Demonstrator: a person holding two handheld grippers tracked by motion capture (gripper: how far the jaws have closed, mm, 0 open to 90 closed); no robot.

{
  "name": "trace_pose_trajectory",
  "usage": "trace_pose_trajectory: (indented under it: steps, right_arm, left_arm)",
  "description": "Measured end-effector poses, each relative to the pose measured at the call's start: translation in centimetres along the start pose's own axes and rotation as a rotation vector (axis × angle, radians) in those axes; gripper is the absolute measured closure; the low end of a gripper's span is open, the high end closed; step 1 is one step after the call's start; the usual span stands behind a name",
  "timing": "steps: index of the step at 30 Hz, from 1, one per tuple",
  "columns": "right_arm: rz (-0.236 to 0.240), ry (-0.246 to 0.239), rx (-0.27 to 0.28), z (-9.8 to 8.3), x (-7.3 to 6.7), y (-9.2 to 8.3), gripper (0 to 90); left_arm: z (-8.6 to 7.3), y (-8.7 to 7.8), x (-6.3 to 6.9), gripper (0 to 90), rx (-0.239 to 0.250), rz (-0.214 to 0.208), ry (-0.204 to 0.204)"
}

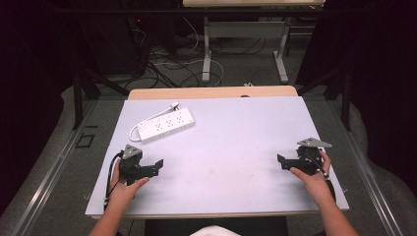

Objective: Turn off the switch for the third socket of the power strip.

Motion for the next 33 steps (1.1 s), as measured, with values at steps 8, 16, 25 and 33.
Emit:
trace_pose_trajectory:
  steps: [8,16,25,33]
  right_arm:
    - [0.028,0.025,0.051,0.1,-1.0,-1.4,0.0]
    - [0.025,0.036,0.061,0.0,-0.8,-1.3,0.0]
    - [0.035,0.035,0.049,0.0,-1.1,-1.4,0.0]
    - [0.032,0.025,0.058,0.0,-1.2,-1.5,0.0]
  left_arm:
    - [0.1,-0.3,-0.1,6.5,0.021,0.014,-0.003]
    - [0.2,-0.2,0.0,1.8,0.038,0.016,-0.006]
    - [0.8,-0.2,0.7,0.3,0.051,-0.009,-0.021]
    - [2.1,-0.1,1.5,1.2,0.050,-0.024,-0.022]
Point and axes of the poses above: each handheld gripper's, and its own axes: y roughly forward along the jaws, z roughly out of its top, x roughly to its right, the point moved 6 cm from there along y, roughly forward along the jaws, and after that the axes turned 1 degree about x, right-handed, at the moved point
